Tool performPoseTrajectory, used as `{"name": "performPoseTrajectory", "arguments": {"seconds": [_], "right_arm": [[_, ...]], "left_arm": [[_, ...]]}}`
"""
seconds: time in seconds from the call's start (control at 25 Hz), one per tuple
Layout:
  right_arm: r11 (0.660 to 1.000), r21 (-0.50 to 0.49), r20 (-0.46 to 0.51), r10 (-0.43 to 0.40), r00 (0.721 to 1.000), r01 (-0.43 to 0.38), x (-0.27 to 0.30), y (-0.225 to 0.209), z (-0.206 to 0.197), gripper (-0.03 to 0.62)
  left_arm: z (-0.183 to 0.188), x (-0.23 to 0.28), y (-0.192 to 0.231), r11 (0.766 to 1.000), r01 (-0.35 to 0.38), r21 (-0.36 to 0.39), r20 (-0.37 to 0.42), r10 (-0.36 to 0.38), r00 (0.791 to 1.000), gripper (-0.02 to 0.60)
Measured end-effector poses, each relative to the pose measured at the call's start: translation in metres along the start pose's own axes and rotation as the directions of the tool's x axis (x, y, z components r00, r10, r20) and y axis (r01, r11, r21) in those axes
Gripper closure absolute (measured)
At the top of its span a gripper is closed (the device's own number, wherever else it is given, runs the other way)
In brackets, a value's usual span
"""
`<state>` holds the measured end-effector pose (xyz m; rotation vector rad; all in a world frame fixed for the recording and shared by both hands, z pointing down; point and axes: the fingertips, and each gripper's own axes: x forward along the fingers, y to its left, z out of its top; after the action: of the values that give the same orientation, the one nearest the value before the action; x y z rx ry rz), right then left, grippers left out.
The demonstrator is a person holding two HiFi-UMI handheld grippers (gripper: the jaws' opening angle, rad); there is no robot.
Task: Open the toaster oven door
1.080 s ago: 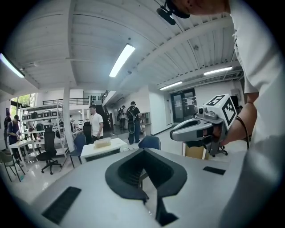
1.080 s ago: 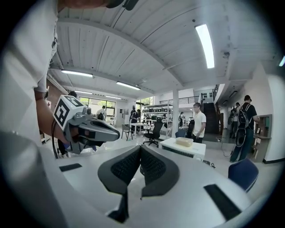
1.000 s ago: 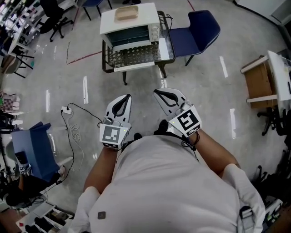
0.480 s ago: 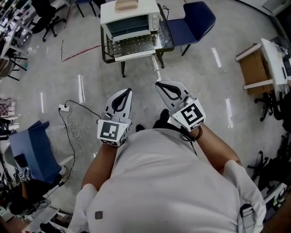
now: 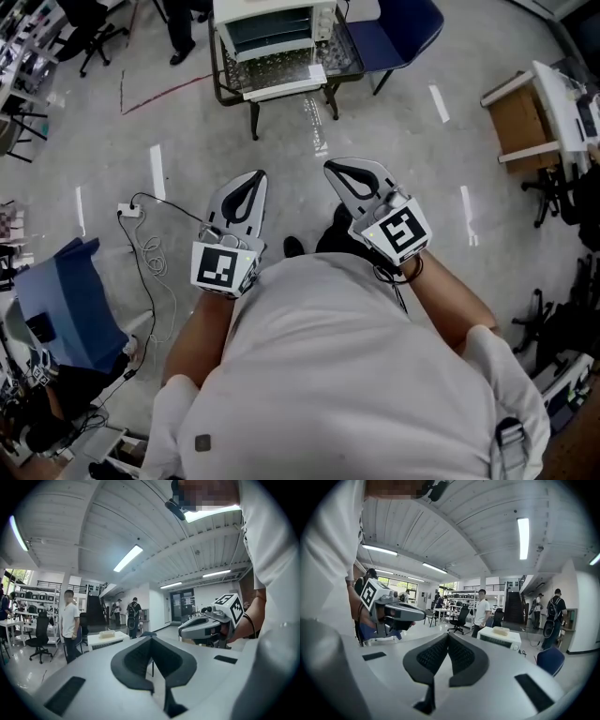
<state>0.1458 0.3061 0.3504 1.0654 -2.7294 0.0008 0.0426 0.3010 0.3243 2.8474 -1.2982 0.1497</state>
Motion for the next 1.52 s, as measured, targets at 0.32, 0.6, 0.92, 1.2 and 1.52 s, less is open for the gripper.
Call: {"name": "performPoseTrajectory", "arguments": {"seconds": [0.32,0.6,0.92,1.2,1.52], "right_arm": [[0.998,0.037,-0.002,-0.043,0.999,0.043,-0.009,0.035,-0.001,0.576],[0.999,0.031,0.003,-0.044,0.999,0.044,-0.012,0.046,0.002,0.577],[0.998,0.038,0.008,-0.057,0.998,0.057,-0.013,0.049,0.003,0.577],[0.997,0.036,0.012,-0.062,0.998,0.061,-0.013,0.044,0.013,0.577],[0.997,0.037,0.020,-0.067,0.998,0.067,-0.010,0.036,0.020,0.577]], "left_arm": [[-0.003,-0.036,0.004,1.000,0.006,0.000,0.002,-0.006,1.000,0.565],[-0.007,-0.043,0.000,1.000,0.024,-0.001,0.005,-0.024,1.000,0.566],[-0.006,-0.043,0.001,0.999,0.034,-0.008,0.016,-0.034,0.999,0.566],[0.001,-0.036,-0.002,0.999,0.054,0.000,0.026,-0.054,0.998,0.566],[0.009,-0.030,0.002,0.998,0.058,-0.002,0.037,-0.058,0.998,0.566]]}}
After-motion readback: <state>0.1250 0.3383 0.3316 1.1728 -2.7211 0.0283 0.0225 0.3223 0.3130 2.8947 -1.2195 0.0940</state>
